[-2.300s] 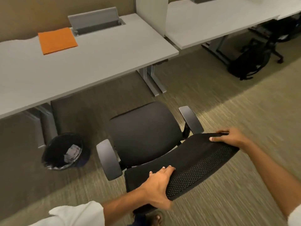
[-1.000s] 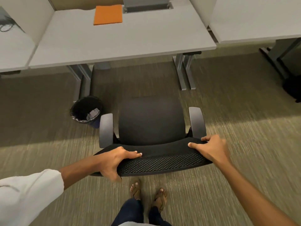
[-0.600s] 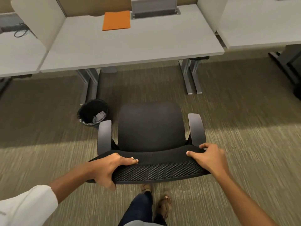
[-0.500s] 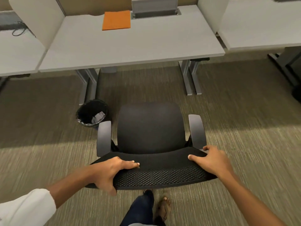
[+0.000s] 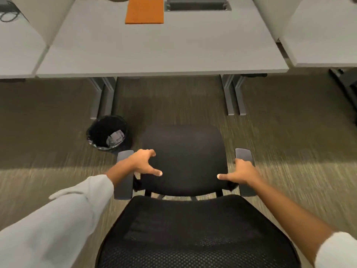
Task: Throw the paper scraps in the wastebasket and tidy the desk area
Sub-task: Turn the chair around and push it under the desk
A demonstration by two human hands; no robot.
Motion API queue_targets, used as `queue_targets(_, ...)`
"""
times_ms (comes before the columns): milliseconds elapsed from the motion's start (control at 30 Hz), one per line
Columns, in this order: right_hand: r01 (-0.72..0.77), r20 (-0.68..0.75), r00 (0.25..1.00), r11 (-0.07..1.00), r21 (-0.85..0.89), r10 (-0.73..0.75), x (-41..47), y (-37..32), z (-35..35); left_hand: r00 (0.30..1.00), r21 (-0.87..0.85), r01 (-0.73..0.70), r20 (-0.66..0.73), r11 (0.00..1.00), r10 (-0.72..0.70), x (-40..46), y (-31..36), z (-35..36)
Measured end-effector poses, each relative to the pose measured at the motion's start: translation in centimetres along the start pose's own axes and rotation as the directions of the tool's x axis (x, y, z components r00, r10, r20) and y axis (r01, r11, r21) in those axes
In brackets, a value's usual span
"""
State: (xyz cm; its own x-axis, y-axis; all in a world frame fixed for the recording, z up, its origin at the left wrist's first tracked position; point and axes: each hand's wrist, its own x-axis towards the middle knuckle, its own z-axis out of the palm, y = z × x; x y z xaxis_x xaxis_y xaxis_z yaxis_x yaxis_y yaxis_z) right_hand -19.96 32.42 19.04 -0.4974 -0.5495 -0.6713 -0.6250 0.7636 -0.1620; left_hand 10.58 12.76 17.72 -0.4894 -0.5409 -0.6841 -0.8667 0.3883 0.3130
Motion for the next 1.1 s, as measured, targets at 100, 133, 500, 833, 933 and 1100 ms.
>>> queue_targets(100, 0.077, 0.067, 0.995, 0.996, 0.039, -0.080, 1.8, -5.0, 2.1, 0.964, -0.165, 0.179, -0.170, 0.970, -0.207, 2.4, -1.9, 0.5)
queue_targets(133, 0.099, 0.084, 0.991, 0.994, 0.042, -0.103, 2.5, -6.8, 3.0, 0.927, -0.251, 0.247, -0.221, 0.936, -0.304, 2.9, -2.7, 1.4)
queue_targets(500, 0.644, 0.314, 0.765, 0.679, -0.351, -0.563, 9.1, -23.9, 11.8, 0.516, -0.591, 0.673, -0.056, 0.445, -0.855, 6.0, -10.5, 14.1)
queue_targets(833, 0.817, 0.704, 0.296, -0.210, -0.536, -0.646, 16.9, -40.6, 17.9, 0.506, -0.741, 0.515, -0.144, 0.432, -0.850, 9.9, -14.8, 16.6)
queue_targets(933, 0.818, 0.760, 0.278, -0.270, -0.508, -0.588, 17.6, -41.9, 20.9, 0.489, -0.764, 0.482, -0.171, 0.429, -0.855, 9.9, -15.3, 16.9)
queue_targets(1100, 0.856, 0.731, 0.230, -0.223, -0.466, -0.642, 18.9, -41.7, 21.9, 0.497, -0.773, 0.405, -0.262, 0.489, -0.827, 9.3, -15.7, 17.0)
